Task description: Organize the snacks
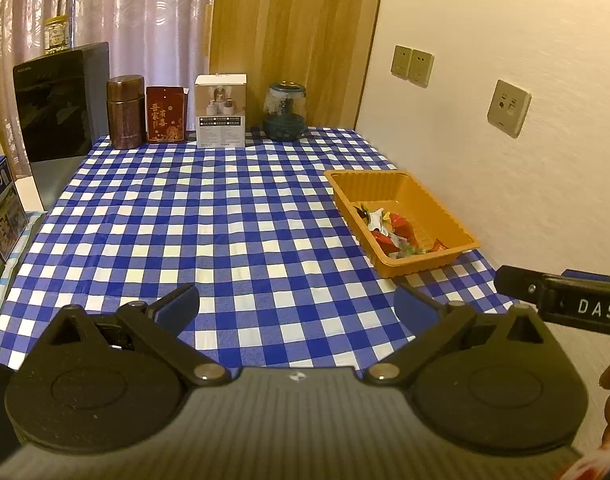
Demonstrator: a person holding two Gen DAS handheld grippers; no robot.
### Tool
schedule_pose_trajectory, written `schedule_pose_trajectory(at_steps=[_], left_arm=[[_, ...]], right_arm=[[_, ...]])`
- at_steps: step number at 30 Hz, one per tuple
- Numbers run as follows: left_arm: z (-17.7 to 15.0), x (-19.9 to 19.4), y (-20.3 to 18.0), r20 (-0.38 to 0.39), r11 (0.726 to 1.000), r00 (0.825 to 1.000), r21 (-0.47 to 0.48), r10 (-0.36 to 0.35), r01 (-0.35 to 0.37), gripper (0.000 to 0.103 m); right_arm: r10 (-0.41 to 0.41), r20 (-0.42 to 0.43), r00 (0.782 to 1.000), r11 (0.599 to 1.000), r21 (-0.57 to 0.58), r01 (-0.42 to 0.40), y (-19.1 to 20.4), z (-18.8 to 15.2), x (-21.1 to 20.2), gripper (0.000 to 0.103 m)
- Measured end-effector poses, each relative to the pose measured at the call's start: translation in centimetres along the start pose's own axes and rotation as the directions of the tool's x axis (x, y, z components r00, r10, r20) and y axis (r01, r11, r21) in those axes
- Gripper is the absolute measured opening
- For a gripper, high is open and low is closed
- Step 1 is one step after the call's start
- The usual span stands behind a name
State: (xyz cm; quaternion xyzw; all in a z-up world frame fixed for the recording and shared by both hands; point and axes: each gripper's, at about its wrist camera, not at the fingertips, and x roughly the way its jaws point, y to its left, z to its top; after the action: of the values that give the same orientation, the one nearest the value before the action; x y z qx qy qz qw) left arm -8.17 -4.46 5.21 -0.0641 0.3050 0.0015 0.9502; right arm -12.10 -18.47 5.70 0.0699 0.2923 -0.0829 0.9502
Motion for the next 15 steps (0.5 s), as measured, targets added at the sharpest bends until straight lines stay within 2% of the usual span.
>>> schedule_pose_trajectory(at_steps=[15], left_arm=[[0.17, 0.18, 0.08, 0.0, 1.0, 1.0, 0.008, 0.002, -0.002, 0.103]], right_arm=[[0.004, -0.002, 1.0, 1.0, -0.013, -0.004, 0.03, -0.23, 0.28, 0.096]])
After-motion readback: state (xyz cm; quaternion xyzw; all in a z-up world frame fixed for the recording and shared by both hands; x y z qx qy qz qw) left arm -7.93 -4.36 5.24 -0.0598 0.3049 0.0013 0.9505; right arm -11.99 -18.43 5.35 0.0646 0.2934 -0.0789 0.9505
